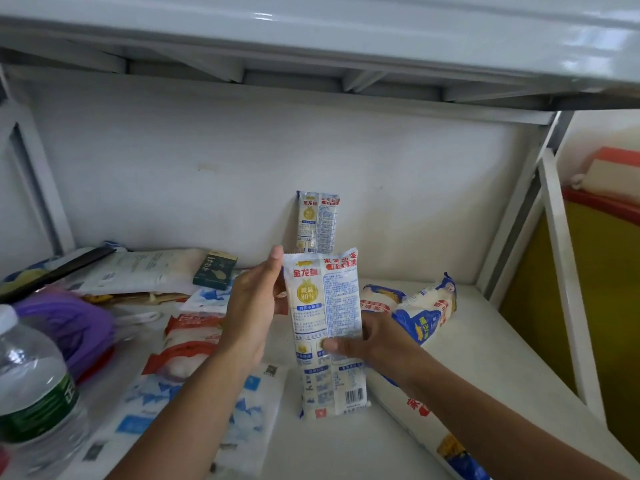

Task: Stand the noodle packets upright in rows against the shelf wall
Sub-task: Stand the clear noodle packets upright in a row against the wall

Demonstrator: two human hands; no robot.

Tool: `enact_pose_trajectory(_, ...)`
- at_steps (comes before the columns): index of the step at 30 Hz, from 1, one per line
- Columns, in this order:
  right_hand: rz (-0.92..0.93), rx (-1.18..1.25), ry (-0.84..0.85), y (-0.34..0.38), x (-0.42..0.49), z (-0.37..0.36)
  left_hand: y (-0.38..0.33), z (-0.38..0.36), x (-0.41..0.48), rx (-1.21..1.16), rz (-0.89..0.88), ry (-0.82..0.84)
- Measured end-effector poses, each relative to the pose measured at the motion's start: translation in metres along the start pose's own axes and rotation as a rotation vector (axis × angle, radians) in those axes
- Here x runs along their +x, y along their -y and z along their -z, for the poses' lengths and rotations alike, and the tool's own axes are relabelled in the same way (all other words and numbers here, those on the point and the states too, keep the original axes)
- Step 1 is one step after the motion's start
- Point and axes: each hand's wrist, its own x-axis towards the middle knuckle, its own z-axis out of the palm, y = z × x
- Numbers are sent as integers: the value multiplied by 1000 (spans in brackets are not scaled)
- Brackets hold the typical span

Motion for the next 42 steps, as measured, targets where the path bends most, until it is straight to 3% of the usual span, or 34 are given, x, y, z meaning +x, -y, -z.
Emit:
enact_pose_trajectory(8, 130, 242, -286, 29, 58, 53, 9, 11, 26, 46, 50, 11)
enact_pose_trajectory(17, 119, 229, -534, 10, 179, 105, 16, 2, 32, 199, 94, 68)
enact_pose_trajectory(26, 43, 226, -421, -53, 209, 96, 20, 5, 34, 284, 159, 148)
enact_pose_trajectory(32, 48, 221, -264, -55, 191, 109, 20, 0, 26, 380, 156, 238)
enact_pose_trajectory(39, 54, 210, -221, -66, 168, 107, 10, -12, 11, 653, 178, 388)
enact_pose_trajectory(42, 52, 269, -292, -60, 174, 100, 19, -16, 9, 833, 202, 562)
